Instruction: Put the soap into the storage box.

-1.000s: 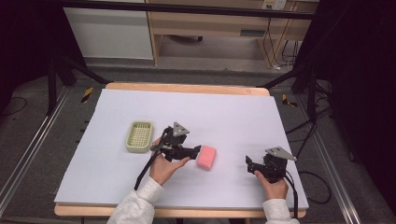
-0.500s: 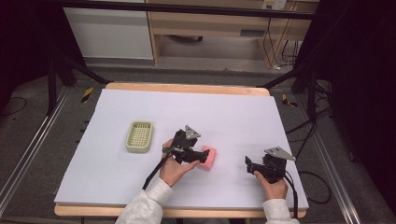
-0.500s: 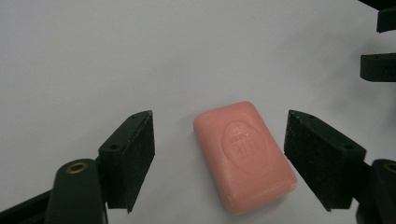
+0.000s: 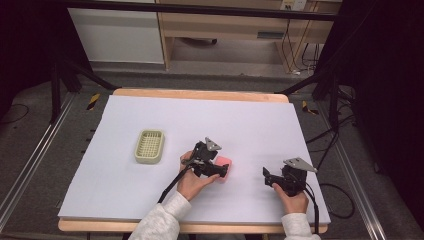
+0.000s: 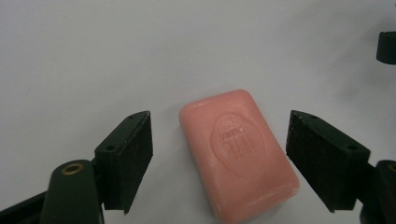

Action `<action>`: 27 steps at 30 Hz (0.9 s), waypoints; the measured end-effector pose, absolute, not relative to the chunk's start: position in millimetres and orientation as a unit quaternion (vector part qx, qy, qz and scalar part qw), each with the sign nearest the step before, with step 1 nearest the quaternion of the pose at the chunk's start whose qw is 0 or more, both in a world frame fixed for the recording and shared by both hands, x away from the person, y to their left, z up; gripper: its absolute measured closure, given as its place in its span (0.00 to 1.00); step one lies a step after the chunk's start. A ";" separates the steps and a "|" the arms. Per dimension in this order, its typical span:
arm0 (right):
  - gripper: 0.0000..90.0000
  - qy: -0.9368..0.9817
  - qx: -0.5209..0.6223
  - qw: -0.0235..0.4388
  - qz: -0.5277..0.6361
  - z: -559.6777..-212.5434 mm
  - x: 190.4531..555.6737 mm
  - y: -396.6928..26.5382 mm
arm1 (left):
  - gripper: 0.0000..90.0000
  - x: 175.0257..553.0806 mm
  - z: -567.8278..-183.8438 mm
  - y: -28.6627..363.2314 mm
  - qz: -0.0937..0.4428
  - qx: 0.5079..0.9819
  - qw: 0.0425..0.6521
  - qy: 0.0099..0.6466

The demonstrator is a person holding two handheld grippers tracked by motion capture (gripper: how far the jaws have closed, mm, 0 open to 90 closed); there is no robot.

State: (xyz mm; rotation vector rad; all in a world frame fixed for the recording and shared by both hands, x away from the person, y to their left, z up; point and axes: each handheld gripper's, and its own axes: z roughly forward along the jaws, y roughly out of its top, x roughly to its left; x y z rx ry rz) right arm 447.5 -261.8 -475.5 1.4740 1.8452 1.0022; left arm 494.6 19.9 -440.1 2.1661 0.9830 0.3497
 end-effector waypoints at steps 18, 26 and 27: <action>0.08 0.691 0.552 0.281 0.374 -475.8 447.9 -262.0 | 0.22 498.7 -452.5 5.5 0.123 0.853 0.328 0.387; 0.08 0.691 0.553 0.278 0.374 -475.9 448.0 -261.6 | 0.24 500.8 -456.9 1.5 0.116 0.853 0.324 0.394; 0.08 0.691 0.553 0.278 0.373 -476.1 448.1 -261.6 | 0.25 501.5 -458.7 -0.1 0.114 0.854 0.320 0.394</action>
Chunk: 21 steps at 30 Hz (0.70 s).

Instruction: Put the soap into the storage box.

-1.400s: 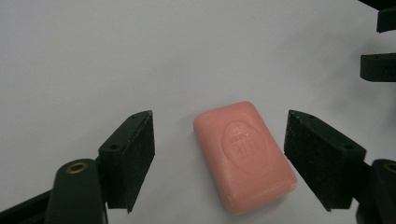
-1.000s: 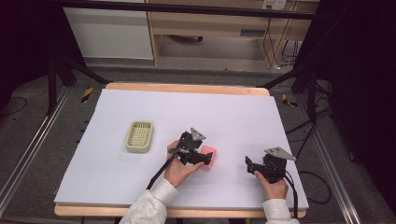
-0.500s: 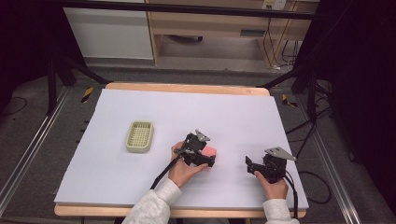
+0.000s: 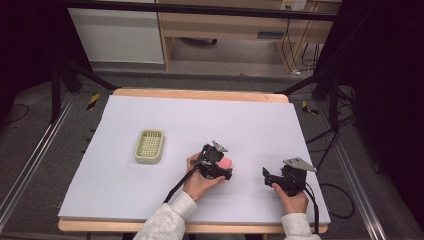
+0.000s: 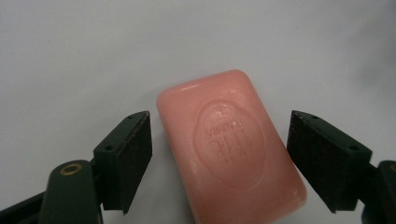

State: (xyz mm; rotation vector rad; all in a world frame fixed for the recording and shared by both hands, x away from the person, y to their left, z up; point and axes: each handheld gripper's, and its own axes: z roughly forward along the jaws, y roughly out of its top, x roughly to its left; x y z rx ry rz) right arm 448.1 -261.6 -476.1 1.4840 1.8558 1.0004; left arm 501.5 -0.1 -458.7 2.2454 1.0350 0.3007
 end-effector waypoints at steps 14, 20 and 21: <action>0.08 0.692 0.552 0.278 0.373 -476.3 448.4 -261.9 | 0.27 504.8 -463.8 -5.1 0.101 0.854 0.306 0.409; 0.08 0.693 0.552 0.277 0.372 -476.5 448.5 -261.6 | 0.31 505.1 -463.6 -4.8 0.093 0.855 0.303 0.411; 0.08 0.693 0.552 0.277 0.372 -476.6 448.5 -261.6 | 0.32 505.0 -463.1 -5.0 0.090 0.855 0.301 0.412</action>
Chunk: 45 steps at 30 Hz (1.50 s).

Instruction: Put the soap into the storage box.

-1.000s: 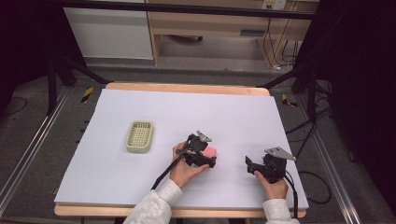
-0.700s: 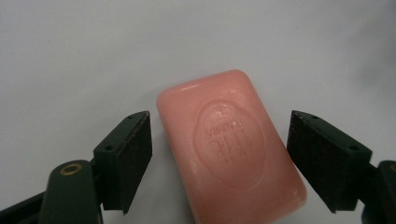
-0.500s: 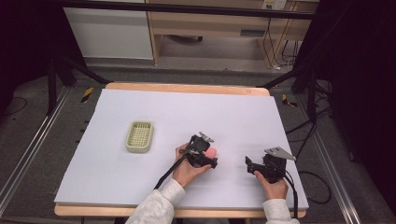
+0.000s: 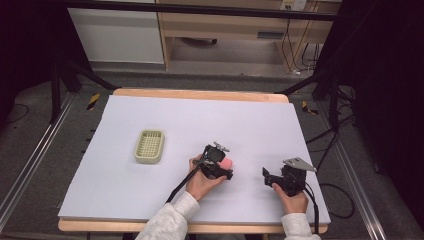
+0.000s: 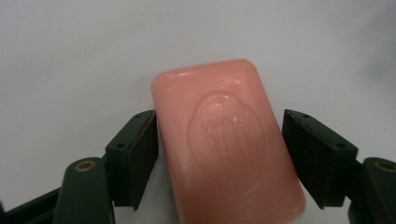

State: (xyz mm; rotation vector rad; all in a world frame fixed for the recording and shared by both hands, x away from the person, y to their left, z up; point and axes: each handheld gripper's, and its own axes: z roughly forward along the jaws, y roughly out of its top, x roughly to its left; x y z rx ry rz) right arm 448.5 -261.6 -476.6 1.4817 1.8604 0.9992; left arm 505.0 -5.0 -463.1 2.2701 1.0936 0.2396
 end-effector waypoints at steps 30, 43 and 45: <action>0.08 0.693 0.553 0.273 0.373 -476.6 448.6 -261.7 | 0.41 503.7 -458.4 -8.2 0.090 0.865 0.276 0.409; 0.08 0.693 0.553 0.274 0.372 -476.7 448.9 -261.5 | 0.40 504.3 -458.7 -8.2 0.090 0.867 0.276 0.406; 0.08 0.693 0.553 0.273 0.373 -476.6 448.7 -261.6 | 0.40 504.3 -460.0 -9.4 0.095 0.866 0.277 0.406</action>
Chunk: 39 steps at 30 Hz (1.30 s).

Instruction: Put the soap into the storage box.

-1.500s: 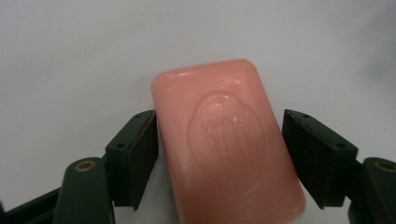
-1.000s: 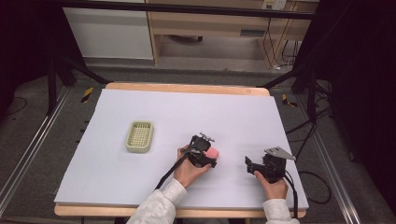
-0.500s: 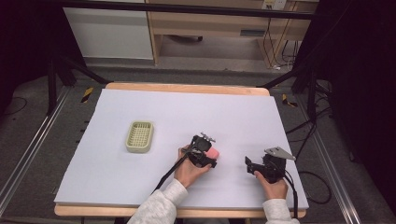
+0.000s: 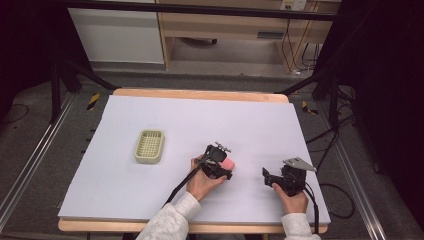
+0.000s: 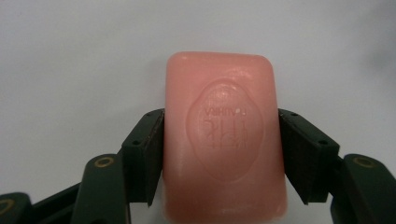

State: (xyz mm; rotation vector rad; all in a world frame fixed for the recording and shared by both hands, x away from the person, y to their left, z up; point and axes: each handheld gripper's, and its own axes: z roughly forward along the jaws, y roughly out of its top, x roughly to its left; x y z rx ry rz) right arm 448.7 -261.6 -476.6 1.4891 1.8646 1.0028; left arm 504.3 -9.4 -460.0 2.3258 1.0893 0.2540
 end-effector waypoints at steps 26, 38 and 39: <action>0.08 0.691 0.554 0.276 0.374 -476.0 448.1 -262.7 | 0.41 500.2 -447.7 4.8 0.107 0.866 0.284 0.397; 0.08 0.690 0.554 0.277 0.375 -475.8 447.6 -263.5 | 0.41 496.1 -427.7 43.4 0.107 0.854 0.307 0.406; 0.08 0.690 0.554 0.277 0.375 -475.8 447.6 -263.7 | 0.41 495.5 -425.9 46.5 0.108 0.852 0.309 0.408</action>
